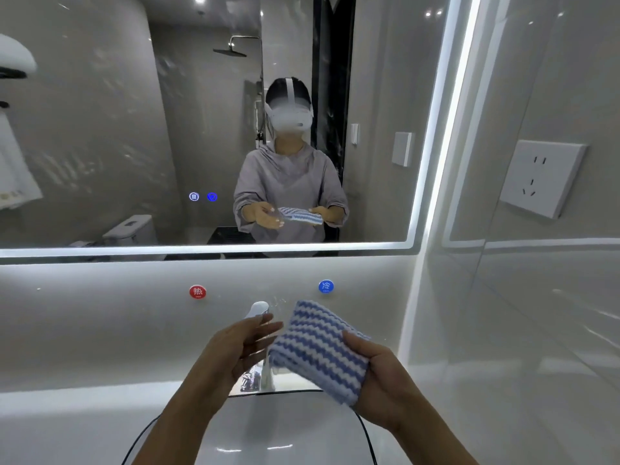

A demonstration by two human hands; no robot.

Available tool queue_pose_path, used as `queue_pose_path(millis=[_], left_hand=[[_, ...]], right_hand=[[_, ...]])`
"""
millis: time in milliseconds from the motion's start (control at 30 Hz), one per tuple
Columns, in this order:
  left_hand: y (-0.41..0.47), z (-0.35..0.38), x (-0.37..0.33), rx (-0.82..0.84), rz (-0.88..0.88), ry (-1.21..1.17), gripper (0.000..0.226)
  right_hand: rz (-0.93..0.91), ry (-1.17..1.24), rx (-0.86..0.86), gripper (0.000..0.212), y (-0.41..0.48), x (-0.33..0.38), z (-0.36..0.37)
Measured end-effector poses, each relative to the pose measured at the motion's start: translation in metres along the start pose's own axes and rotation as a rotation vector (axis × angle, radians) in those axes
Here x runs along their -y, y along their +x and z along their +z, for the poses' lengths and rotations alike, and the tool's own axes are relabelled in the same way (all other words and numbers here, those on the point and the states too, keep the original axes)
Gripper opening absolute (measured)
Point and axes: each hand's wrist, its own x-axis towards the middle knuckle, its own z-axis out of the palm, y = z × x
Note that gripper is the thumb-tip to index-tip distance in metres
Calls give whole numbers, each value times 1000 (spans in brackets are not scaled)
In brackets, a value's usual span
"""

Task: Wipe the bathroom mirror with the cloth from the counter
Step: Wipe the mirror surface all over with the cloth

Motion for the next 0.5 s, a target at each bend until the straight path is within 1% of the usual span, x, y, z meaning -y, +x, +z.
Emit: queue_pose_path(millis=[33,67,133,167,200,300,367,500], left_hand=[[0,-4,-1,-72,33,32,23],[0,-8,-2,-161,91,123,23],[-3,-17,-4,-323,260,469,24],[-6,-22,-4,-368,335,637,27],[-9,-26,-5,-391,375,757,34],[-18,-41,-7,-438,461,986,53],[-22,-48,-8,-490,513,1140,59],[-25,-63,-8,-604,471,1478,78]], right_hand=[[1,45,-5,44,1,1,1],[7,84,-8,43,3,3,1],[6,144,-2,42,5,6,2],[-7,165,1,42,6,7,1],[-21,181,3,43,8,8,1],[-74,202,15,47,10,10,4],[-116,199,22,47,13,12,7],[-128,188,12,39,20,17,12]])
